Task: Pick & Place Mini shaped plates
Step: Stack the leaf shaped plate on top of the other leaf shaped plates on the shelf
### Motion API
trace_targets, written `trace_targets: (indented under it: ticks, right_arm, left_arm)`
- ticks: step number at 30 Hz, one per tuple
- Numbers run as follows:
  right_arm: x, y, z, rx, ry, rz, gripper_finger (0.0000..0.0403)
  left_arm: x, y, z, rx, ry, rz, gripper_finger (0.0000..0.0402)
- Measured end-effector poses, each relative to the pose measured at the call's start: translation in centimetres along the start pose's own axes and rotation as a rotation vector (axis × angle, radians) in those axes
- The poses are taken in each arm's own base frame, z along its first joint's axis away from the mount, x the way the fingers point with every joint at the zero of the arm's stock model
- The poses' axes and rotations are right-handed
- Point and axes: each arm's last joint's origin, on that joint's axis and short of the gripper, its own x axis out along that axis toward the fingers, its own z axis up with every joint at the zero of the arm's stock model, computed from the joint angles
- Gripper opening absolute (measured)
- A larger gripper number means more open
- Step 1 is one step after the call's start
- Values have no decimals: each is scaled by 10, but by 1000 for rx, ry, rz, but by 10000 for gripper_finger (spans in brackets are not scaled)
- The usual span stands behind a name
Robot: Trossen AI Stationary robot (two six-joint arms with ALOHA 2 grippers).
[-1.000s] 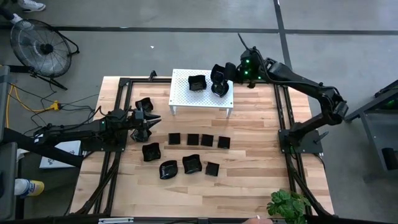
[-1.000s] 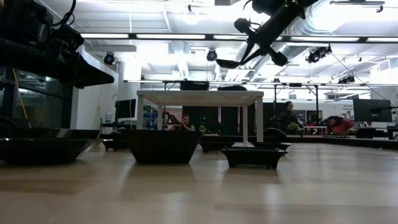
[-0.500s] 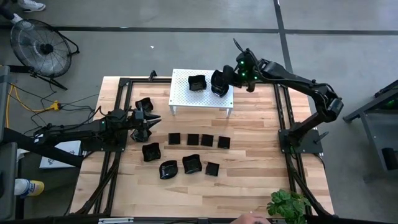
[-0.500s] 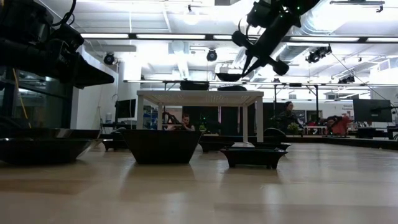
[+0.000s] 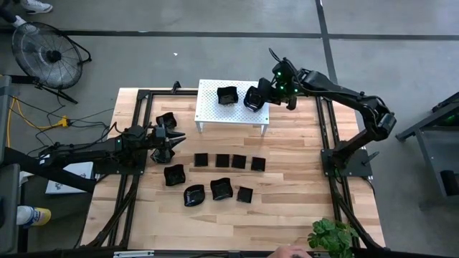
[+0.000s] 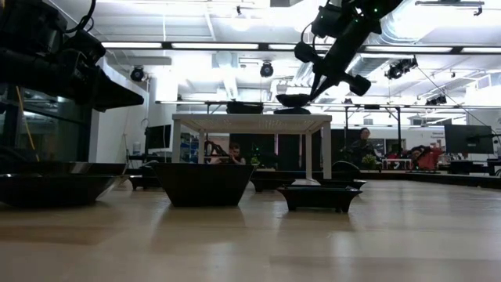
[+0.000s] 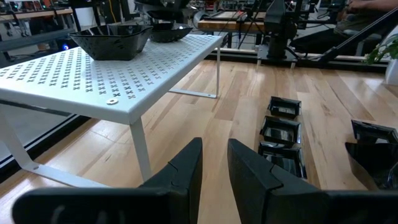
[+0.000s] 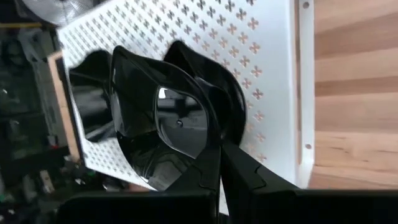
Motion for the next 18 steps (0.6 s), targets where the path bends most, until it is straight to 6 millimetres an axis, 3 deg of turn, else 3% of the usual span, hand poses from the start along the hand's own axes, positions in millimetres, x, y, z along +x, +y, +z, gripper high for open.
trace_targets:
  ticks: [18]
  right_arm:
    - [14,-1,3,-72,8,-31,0]
  left_arm:
    - [0,0,0,0,0,0,73]
